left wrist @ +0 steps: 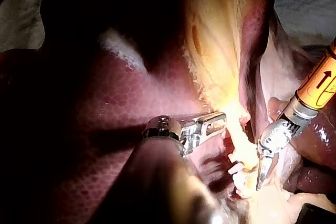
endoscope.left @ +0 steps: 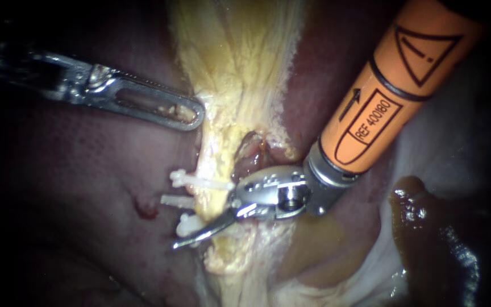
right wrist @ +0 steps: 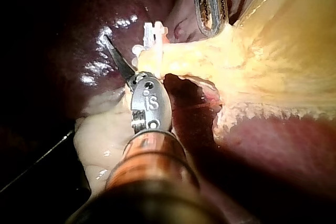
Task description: Go to the cutting position left tube
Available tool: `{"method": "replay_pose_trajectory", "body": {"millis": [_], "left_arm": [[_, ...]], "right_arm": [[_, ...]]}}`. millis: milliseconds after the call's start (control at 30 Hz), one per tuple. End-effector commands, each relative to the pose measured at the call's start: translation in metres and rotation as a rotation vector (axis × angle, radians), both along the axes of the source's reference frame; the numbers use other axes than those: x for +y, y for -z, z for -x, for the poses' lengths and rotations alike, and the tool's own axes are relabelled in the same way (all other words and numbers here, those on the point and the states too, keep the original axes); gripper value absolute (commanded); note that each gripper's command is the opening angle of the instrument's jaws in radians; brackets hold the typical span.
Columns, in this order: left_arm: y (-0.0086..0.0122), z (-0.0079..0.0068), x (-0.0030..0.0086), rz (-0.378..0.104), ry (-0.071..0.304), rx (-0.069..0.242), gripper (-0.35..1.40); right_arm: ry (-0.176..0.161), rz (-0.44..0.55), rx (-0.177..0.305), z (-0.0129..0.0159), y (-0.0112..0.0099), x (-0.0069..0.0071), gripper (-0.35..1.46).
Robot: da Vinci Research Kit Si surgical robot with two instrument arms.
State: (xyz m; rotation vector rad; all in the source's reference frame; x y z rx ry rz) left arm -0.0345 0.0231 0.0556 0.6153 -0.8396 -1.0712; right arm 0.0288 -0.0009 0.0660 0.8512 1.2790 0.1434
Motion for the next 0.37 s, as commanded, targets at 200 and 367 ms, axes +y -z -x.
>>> {"method": "replay_pose_trajectory", "body": {"millis": [200,367], "left_arm": [[0.0000,0.0000,0.0000,0.000,0.000,0.000,-0.35],[0.0000,0.0000,0.0000,0.000,0.000,0.000,-0.35]], "right_arm": [[0.000,0.000,-0.001,0.0001,-0.0001,0.0000,1.32],[0.000,0.000,-0.001,0.0002,-0.0003,0.0002,1.32]]}}
